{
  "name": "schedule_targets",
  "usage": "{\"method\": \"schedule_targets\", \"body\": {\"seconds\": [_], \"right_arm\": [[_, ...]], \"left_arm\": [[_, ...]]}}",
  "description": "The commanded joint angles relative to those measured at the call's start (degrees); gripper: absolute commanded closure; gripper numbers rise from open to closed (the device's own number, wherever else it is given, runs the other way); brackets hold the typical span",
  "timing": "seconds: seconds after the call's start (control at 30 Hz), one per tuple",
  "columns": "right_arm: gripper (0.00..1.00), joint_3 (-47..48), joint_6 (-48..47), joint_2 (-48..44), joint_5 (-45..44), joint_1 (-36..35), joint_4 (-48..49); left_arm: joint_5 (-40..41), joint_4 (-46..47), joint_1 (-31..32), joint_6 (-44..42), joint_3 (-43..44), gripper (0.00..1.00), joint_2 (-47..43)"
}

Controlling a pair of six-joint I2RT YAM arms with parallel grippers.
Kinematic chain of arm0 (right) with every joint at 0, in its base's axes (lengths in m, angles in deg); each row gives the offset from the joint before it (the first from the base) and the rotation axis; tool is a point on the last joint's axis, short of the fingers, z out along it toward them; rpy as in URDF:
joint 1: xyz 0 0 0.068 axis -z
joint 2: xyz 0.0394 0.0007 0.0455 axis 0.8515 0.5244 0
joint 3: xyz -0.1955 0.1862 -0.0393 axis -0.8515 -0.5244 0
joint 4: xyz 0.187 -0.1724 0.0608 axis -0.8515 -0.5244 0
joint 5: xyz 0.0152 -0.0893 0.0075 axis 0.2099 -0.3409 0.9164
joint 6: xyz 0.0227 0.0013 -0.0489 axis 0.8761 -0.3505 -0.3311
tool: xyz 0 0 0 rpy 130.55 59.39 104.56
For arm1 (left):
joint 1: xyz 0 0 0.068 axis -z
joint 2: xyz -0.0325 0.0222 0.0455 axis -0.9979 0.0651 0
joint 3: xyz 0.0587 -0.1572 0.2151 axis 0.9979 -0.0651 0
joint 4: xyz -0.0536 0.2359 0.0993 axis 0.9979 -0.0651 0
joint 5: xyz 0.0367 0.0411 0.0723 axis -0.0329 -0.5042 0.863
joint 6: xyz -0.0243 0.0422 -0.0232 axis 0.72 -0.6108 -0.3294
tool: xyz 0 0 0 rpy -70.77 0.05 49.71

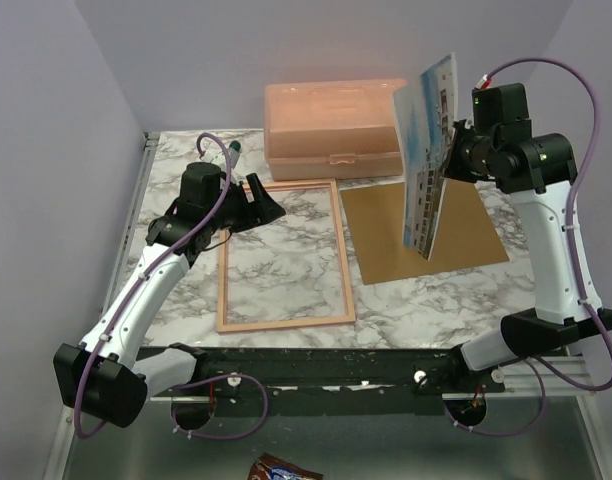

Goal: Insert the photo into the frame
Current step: Pick up the photo at the center of the board, then turn over the photo from the photo frame.

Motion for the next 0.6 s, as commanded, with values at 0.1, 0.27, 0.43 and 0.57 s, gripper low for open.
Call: {"method": "schedule_targets", "body": {"seconds": [0.1,0.27,0.43,0.57], "right_arm": [[0.99,-4.27,-1.47,1.24,2.62,-0.03,-2.26],[0.99,-8.97,-0.6,2.97,5.47,-3.2,-0.06],[0.99,-9.44,1.28,7.25,4.89,-10.18,2.41],[0.99,-8.8,2.71,11.48,6.57,-14.8,4.85]], "left_arm": [[-1.55,0.33,0.46,-0.03,1.28,0.27,0.54],[-2.23,0.5,0.72,0.14,1.46,0.27,1.52],[-2.95,1.18,0.79,0.71,1.3,0.27,1.98],[-3.37,1.3,0.81,0.23,1.28,0.27,2.41]]}}
